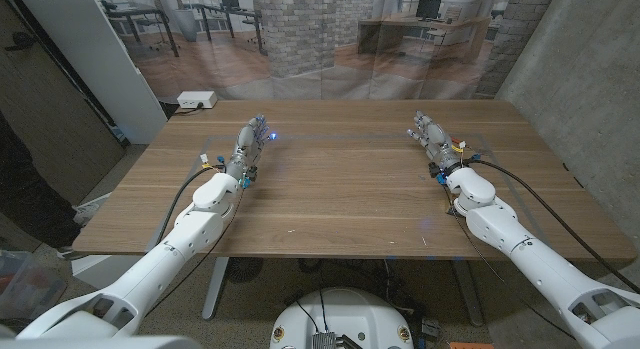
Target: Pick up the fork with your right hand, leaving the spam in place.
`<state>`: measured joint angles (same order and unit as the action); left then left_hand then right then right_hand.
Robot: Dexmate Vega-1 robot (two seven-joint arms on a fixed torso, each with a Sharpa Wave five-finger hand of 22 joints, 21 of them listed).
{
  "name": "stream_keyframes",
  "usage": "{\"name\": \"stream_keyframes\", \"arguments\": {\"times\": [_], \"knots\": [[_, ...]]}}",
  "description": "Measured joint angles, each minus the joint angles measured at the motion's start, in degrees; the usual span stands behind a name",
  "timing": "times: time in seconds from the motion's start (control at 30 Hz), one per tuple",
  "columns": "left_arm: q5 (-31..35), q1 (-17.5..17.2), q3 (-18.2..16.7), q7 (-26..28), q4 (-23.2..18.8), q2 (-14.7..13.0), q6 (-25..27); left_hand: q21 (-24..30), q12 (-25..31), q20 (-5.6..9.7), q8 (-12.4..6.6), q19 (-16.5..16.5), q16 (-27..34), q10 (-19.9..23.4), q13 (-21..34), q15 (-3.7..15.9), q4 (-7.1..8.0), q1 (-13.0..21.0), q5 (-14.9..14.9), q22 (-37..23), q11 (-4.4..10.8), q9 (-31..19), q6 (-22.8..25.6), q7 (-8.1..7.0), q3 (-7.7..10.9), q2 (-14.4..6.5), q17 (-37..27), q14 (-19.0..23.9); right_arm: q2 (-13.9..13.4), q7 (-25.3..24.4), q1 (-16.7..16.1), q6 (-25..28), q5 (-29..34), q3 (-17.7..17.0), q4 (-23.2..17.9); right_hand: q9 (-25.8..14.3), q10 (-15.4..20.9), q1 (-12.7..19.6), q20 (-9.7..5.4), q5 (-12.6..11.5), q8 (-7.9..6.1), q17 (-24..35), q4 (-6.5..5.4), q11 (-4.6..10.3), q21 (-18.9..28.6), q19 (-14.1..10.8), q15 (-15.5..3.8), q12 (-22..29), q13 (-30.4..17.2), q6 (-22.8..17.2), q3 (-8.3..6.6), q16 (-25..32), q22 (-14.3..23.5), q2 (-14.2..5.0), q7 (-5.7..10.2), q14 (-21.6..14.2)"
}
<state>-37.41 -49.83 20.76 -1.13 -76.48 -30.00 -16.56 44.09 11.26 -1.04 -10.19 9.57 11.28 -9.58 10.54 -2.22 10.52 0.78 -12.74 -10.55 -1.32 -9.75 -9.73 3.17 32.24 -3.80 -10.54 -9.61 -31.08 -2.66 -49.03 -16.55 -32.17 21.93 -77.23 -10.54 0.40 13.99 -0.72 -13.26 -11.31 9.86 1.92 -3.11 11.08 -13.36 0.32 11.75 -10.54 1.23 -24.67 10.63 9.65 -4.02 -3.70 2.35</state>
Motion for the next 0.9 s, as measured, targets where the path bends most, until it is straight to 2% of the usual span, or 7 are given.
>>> {"name": "stream_keyframes", "arguments": {"times": [0.13, 0.27, 0.4, 0.6, 0.77, 0.9], "knots": [[-0.06, -0.09, -0.04, 0.00, 0.00, -0.01, 0.00, 0.00, 0.00, 0.00, 0.00, 0.00, 0.00, 0.00, 0.00, 0.00, 0.00, 0.00, 0.00, 0.00, 0.00, 0.00, 0.00, 0.00, 0.00, 0.00, 0.00, 0.00, -0.24, -0.72, 0.00, 0.04, 0.87, 0.06, -0.22, 0.00, 0.11, 0.55, 0.00, 0.00, 0.00, 0.00, 0.24, -0.11, 0.00, 0.00, 0.31, 0.00, 0.00, 0.00, -0.10, 0.00, 0.11, -0.04, 0.00, -0.31], [-0.14, -0.11, -0.06, 0.00, 0.00, -0.02, 0.00, 0.00, 0.00, -0.32, 0.00, 0.32, 0.00, 0.00, -0.01, 0.00, 0.00, 0.00, 0.00, 0.00, 0.00, 0.00, 0.00, 0.00, 0.00, 0.00, 0.00, 0.00, -0.56, -1.38, 0.13, 0.30, 1.77, 0.16, -0.46, 0.00, 0.74, 1.22, 0.32, 0.35, 0.00, 0.14, 1.11, -0.73, 0.00, -0.31, 0.80, 0.00, 0.00, -0.51, -0.15, 0.00, 0.10, -0.14, -0.51, -0.80], [-0.17, -0.13, -0.08, -0.03, 0.00, -0.04, 0.00, 0.00, 0.00, -0.31, 0.00, 0.30, 0.00, 0.00, -0.01, 0.00, 0.00, 0.00, 0.00, 0.00, 0.00, 0.01, 0.00, 0.00, 0.00, 0.00, 0.00, 0.00, -0.90, -2.02, 0.53, 0.55, 2.83, 0.34, -0.71, 0.00, 1.03, 1.58, 0.62, 0.46, -0.19, 0.16, 1.49, -1.02, 0.00, -0.62, 0.92, 0.00, 0.00, -0.74, -0.25, 0.00, 0.10, 0.10, -0.70, -0.93], [-0.21, -0.29, -0.16, -0.03, 0.00, -0.13, 0.00, 0.00, 0.00, -1.06, -0.22, 0.16, 0.00, -0.12, -0.01, -0.24, 0.00, 0.00, 0.00, 0.01, -0.12, 0.01, 0.00, 0.00, 0.00, 0.00, 0.00, -0.24, -1.51, -3.03, 1.13, 1.08, 4.50, 0.57, -1.28, 0.00, 1.75, 3.01, 1.03, 0.56, -0.78, 0.16, 2.53, -1.73, 0.00, -1.02, 1.31, 0.44, 0.01, -2.63, -0.81, 0.00, 0.10, -1.34, -0.35, -1.35], [-0.23, -0.47, -0.24, 0.00, -0.18, -0.21, 0.00, 0.00, 0.00, -1.56, -0.22, 0.28, 0.00, -0.32, -0.01, -0.63, 0.00, 0.00, 0.00, 0.01, -0.31, 0.01, 0.00, 0.00, 0.00, 0.00, 0.01, -0.23, -1.83, -3.84, 1.35, 1.63, 5.85, 0.68, -1.63, 0.01, 3.18, 4.15, 1.22, 1.02, -0.99, 0.16, 3.30, -2.44, 0.44, -2.06, 1.83, 0.82, 0.01, -4.05, -1.12, 0.00, 0.10, -2.02, -1.36, -2.54], [-0.26, -0.55, -0.29, 0.11, -0.28, -0.26, 0.00, 0.00, 0.40, -1.56, -0.22, 0.28, 0.00, -0.32, -0.01, -0.63, 0.00, 0.00, 0.00, 0.01, -0.31, 0.01, 0.01, 0.00, 0.00, 0.00, 0.01, -0.22, -2.44, -4.38, 1.76, 2.04, 6.84, 0.88, -2.33, 0.01, 3.95, 4.54, 1.33, 1.19, -0.99, 0.15, 3.54, -2.61, 0.44, -2.57, 1.92, 0.89, 0.01, -4.74, -1.36, 0.45, 0.10, -2.41, -1.39, -3.20]]}}
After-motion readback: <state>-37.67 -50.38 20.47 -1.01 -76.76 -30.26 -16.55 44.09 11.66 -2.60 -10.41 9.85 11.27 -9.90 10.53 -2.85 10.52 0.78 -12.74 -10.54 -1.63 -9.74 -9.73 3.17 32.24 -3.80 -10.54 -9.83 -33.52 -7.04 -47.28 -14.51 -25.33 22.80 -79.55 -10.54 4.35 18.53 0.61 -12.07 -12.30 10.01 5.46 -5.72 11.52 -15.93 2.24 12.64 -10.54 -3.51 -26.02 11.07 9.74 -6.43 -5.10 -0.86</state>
